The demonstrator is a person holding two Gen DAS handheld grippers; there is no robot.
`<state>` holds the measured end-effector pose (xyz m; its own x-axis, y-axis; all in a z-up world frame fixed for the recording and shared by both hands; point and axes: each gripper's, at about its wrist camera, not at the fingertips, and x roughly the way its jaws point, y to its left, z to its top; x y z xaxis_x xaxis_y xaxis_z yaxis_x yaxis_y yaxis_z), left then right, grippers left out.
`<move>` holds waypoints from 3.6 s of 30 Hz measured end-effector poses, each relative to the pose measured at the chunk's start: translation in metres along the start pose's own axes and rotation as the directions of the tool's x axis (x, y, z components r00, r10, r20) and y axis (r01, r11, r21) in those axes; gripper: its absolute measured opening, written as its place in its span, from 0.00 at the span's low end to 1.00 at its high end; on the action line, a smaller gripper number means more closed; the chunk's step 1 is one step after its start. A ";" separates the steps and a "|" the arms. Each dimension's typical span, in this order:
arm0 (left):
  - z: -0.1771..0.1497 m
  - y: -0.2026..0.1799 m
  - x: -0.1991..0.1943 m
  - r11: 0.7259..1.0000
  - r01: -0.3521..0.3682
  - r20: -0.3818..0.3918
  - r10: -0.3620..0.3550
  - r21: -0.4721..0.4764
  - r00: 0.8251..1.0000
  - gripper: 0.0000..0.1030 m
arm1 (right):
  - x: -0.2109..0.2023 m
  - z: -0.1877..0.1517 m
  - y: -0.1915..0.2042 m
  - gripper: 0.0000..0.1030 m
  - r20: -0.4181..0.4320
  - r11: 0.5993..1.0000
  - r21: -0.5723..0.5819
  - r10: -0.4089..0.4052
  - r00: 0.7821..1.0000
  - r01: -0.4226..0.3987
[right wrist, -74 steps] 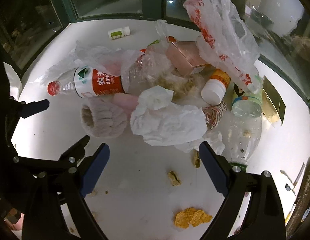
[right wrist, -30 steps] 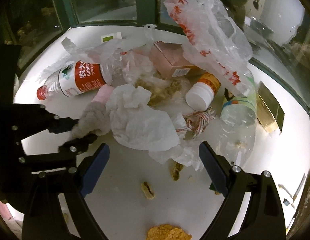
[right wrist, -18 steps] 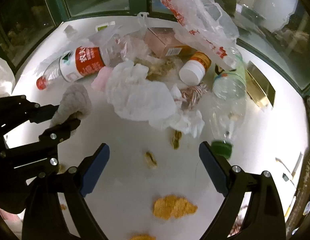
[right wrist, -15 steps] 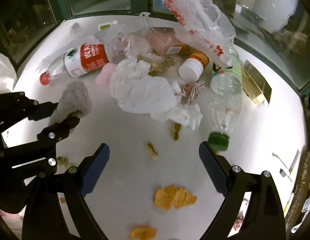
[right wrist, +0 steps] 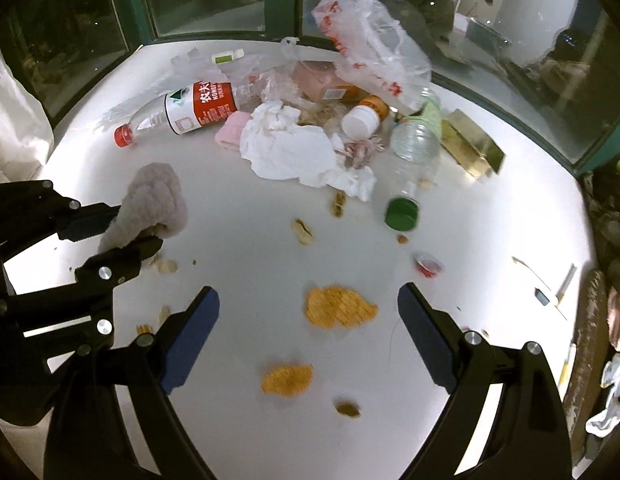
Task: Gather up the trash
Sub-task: 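Close the left gripper on the grey fuzzy sock and lift it, then carry the grey sock in the left gripper over the trash bin, then open the left gripper to drop the grey sock into the bin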
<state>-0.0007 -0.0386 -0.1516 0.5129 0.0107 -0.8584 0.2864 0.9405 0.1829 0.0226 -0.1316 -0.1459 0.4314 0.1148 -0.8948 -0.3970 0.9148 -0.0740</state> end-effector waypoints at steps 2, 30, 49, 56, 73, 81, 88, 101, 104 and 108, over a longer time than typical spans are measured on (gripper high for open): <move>0.001 -0.013 -0.007 1.000 0.009 0.015 -0.009 0.012 1.000 0.21 | -0.007 -0.006 -0.006 0.85 0.005 1.000 0.005 -0.007 1.000 0.007; 0.027 -0.180 -0.048 0.909 0.132 0.081 -0.177 0.396 0.981 0.21 | -0.080 -0.128 -0.121 0.85 -0.014 0.932 0.328 -0.156 0.988 0.152; -0.011 -0.285 -0.132 0.542 0.295 0.083 -0.567 0.787 0.820 0.21 | -0.195 -0.256 -0.106 0.85 -0.191 0.530 0.694 -0.517 0.835 0.487; -0.016 -0.338 -0.163 0.432 0.263 0.084 -0.635 0.863 0.768 0.21 | -0.231 -0.304 -0.117 0.85 -0.244 0.382 0.770 -0.564 0.789 0.512; -0.023 -0.470 -0.205 0.242 0.268 -0.005 -0.732 0.932 0.681 0.21 | -0.291 -0.404 -0.173 0.85 -0.372 0.154 0.811 -0.610 0.700 0.565; -0.029 -0.507 -0.202 0.196 0.288 -0.057 -0.730 0.938 0.681 0.21 | -0.292 -0.435 -0.193 0.85 -0.410 0.110 0.817 -0.580 0.704 0.567; -0.030 -0.525 -0.196 0.168 0.297 -0.089 -0.720 0.940 0.689 0.21 | -0.286 -0.447 -0.206 0.85 -0.427 0.093 0.823 -0.550 0.718 0.561; -0.029 -0.535 -0.189 0.136 0.308 -0.125 -0.708 0.942 0.696 0.21 | -0.281 -0.455 -0.214 0.85 -0.440 0.066 0.834 -0.520 0.733 0.548; -0.031 -0.536 -0.187 0.129 0.318 -0.140 -0.702 0.939 0.698 0.21 | -0.279 -0.457 -0.214 0.85 -0.445 0.062 0.834 -0.509 0.737 0.548; -0.034 -0.539 -0.185 0.125 0.327 -0.151 -0.699 0.937 0.699 0.21 | -0.277 -0.459 -0.215 0.85 -0.452 0.057 0.834 -0.498 0.740 0.548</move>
<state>-0.2769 -0.5358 -0.1076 0.0362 -0.5991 -0.7998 0.9614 -0.1975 0.1914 -0.3840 -0.5379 -0.0840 0.1505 -0.5455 -0.8245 0.8897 0.4383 -0.1276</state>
